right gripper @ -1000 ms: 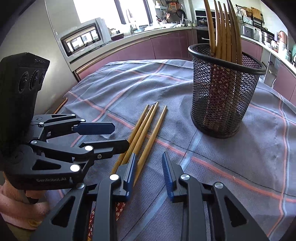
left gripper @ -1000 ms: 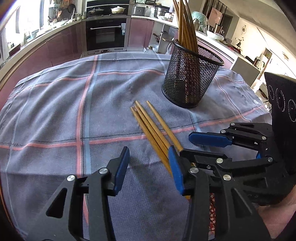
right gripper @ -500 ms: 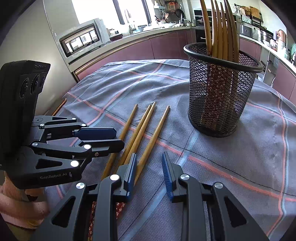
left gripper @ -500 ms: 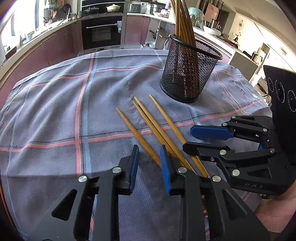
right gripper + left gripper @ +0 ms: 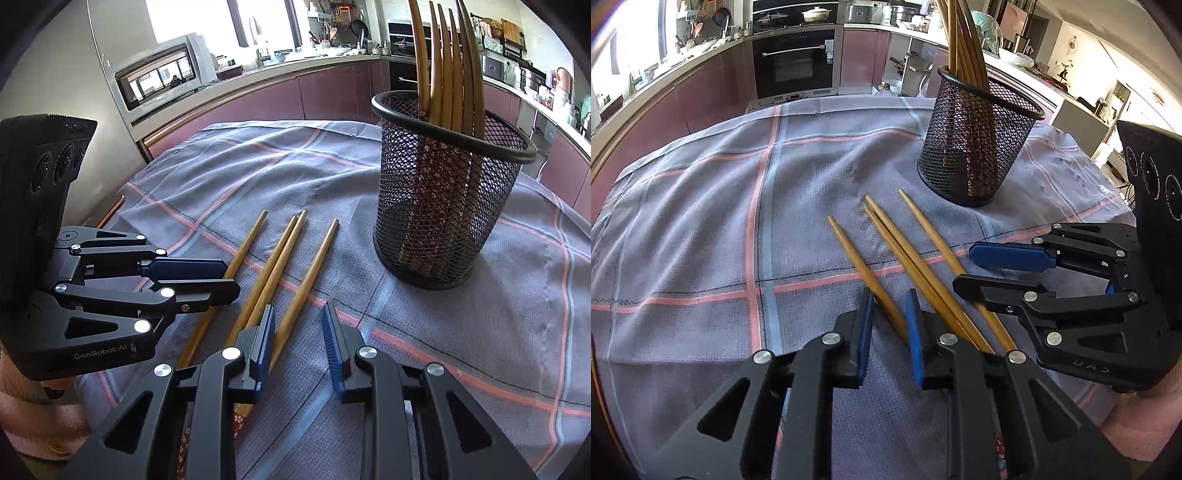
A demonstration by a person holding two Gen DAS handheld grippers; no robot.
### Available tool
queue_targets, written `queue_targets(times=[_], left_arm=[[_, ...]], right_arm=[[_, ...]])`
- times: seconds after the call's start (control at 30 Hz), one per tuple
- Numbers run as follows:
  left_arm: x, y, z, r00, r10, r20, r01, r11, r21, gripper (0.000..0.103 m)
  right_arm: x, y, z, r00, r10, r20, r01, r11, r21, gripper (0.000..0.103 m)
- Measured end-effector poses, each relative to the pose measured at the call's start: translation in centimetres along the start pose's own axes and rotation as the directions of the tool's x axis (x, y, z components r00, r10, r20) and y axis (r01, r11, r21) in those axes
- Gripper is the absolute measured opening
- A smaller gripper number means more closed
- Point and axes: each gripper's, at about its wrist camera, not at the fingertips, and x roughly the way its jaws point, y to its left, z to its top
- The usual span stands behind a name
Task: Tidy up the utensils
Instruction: 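Close the left tool on a chopstick while the right tool grasps another chopstick, then raise the left tool's chopstick upright into the mesh cup while the right tool inserts its own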
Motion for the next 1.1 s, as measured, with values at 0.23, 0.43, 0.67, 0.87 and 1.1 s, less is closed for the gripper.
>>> queue_targets(times=[0.23, 0.43, 0.67, 0.87, 1.1], left_arm=[[0.1, 0.1, 0.2, 1.000, 0.017, 0.004, -0.017, 1.000, -0.022, 0.014], [0.0, 0.3, 0.0, 1.000, 0.021, 0.001, -0.021, 0.999, -0.030, 0.014], [0.0, 0.4, 0.0, 1.000, 0.027, 0.004, -0.027, 0.998, -0.051, 0.011], [-0.3, 0.8, -0.3, 0.999, 0.031, 0.011, -0.030, 0.996, -0.086, 0.008], [-1.7, 1.1, -0.3, 0.999, 0.014, 0.043, -0.009, 0.994, -0.105, 0.008]], right_arm=[[0.3, 0.1, 0.3, 1.000, -0.029, 0.002, 0.029, 1.000, -0.009, 0.012], [0.0, -0.6, 0.0, 1.000, -0.024, 0.000, 0.024, 1.000, 0.001, 0.008], [-0.3, -1.0, 0.0, 1.000, -0.018, 0.011, 0.017, 1.000, 0.020, 0.005], [-1.2, -1.4, -0.3, 1.000, -0.007, 0.027, 0.006, 1.000, 0.031, 0.005], [-2.5, -1.5, -0.3, 0.997, 0.035, 0.068, -0.038, 0.999, 0.036, 0.005]])
